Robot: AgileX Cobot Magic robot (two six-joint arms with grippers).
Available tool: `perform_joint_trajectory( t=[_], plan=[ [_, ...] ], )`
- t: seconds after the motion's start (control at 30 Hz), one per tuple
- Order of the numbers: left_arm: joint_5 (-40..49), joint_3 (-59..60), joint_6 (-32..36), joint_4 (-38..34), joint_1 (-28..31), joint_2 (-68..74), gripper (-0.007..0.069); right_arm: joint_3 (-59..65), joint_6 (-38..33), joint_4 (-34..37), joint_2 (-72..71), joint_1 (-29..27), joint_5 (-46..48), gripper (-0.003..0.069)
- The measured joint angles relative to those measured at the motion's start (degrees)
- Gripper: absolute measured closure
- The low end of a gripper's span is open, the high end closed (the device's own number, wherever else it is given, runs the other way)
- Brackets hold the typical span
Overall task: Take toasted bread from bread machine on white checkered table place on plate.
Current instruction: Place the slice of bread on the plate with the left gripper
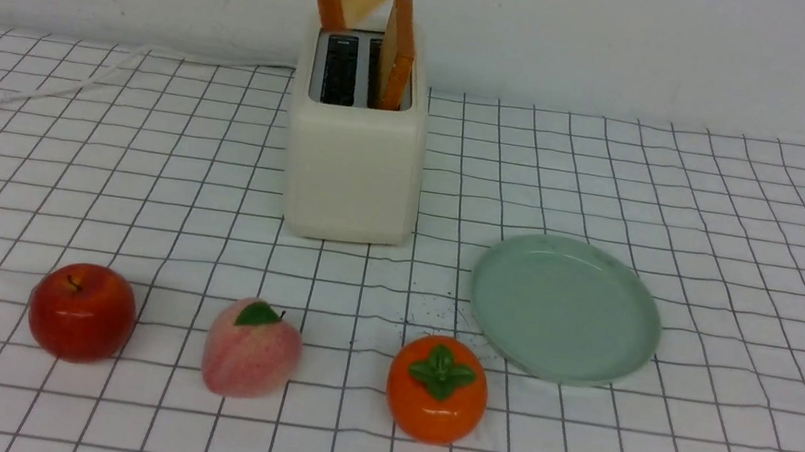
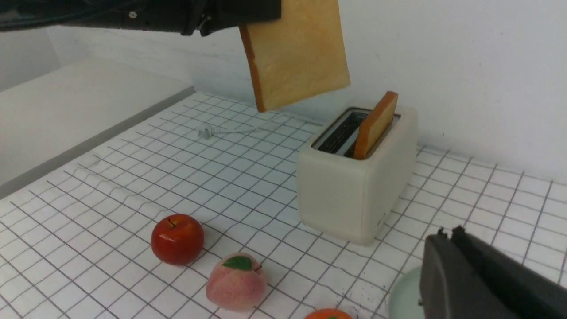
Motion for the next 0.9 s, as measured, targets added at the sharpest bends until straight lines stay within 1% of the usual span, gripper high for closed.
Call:
perform_joint_trajectory(
  t=[0.03, 0.07, 0.13, 0.17, 0.2, 0.27, 0.37, 0.5, 0.7, 0.9],
  plan=[
    [1.8, 0.1, 2.8, -1.5, -2.4, 1.0, 0.0521, 0.0, 1.8, -1.8, -0.3, 0.0, 0.4, 0.0659],
    [2.4, 0.1, 4.2, -2.1, -4.2, 1.9, 0.0521, 0.0, 2.7, -2.8, -0.5, 0.0, 0.7, 0.0659],
    [2.5, 0.1, 8.3, -4.7, -8.0, 4.0, 0.0521, -0.5, 6.2, -6.0, -1.0, 0.0, 2.2, 0.0659],
    [2.1, 0.1, 10.0, -6.2, -10.2, 5.6, 0.0521, -1.1, 8.7, -8.7, -1.3, 0.0, 4.0, 0.0659],
    [2.1, 0.1, 10.6, -6.8, -10.5, 5.9, 0.0521, -1.1, 9.2, -9.1, -1.4, 0.0, 4.0, 0.0659],
    [1.5, -0.1, 13.0, -10.3, -13.1, 9.4, 0.0521, -2.2, 14.5, -14.2, -1.9, 0.0, 8.8, 0.0659],
    [1.4, -1.9, 14.1, -14.2, -13.9, 14.6, 0.0521, -2.8, 19.3, -19.8, -2.2, 0.0, 15.0, 0.0659],
    [0.7, -6.5, 14.4, -17.2, -13.8, 21.3, 0.0521, -2.8, 21.6, -23.8, -2.6, 0.0, 19.6, 0.0659],
    [4.3, -13.5, 14.5, -20.2, -13.8, 30.2, 0.0521, -3.0, 22.0, -24.1, -3.1, 0.0, 20.7, 0.0659],
    [3.2, -14.8, 14.5, -22.3, -13.8, 35.1, 0.0521, -3.2, 22.1, -24.2, -3.1, 0.0, 20.9, 0.0655]
  ],
)
